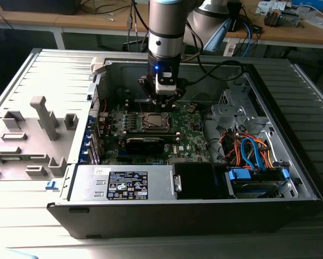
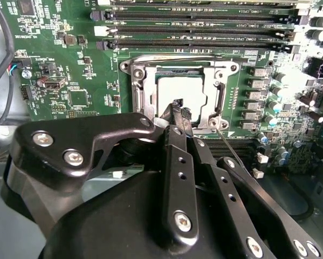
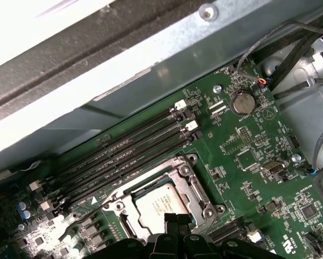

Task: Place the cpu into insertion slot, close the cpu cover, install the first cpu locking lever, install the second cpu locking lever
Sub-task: 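Install the first cpu locking lever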

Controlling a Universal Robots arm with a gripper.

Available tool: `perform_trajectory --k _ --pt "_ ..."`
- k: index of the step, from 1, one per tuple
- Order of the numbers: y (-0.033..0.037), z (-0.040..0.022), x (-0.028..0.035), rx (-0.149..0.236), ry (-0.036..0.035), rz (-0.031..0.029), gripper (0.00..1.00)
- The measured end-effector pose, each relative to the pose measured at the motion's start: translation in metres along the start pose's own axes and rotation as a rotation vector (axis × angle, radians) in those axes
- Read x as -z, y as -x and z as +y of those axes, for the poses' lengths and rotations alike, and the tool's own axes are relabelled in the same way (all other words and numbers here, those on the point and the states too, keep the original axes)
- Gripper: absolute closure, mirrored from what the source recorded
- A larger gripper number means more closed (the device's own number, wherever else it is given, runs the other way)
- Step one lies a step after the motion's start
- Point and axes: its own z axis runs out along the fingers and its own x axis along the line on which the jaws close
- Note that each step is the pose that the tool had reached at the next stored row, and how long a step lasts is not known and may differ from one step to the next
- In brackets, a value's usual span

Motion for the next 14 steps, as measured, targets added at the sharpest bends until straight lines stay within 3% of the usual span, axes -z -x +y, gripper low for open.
perform_trajectory --k 14 --pt "0.0 0.0 0.0 0.024 0.0007 -0.0009 0.89"
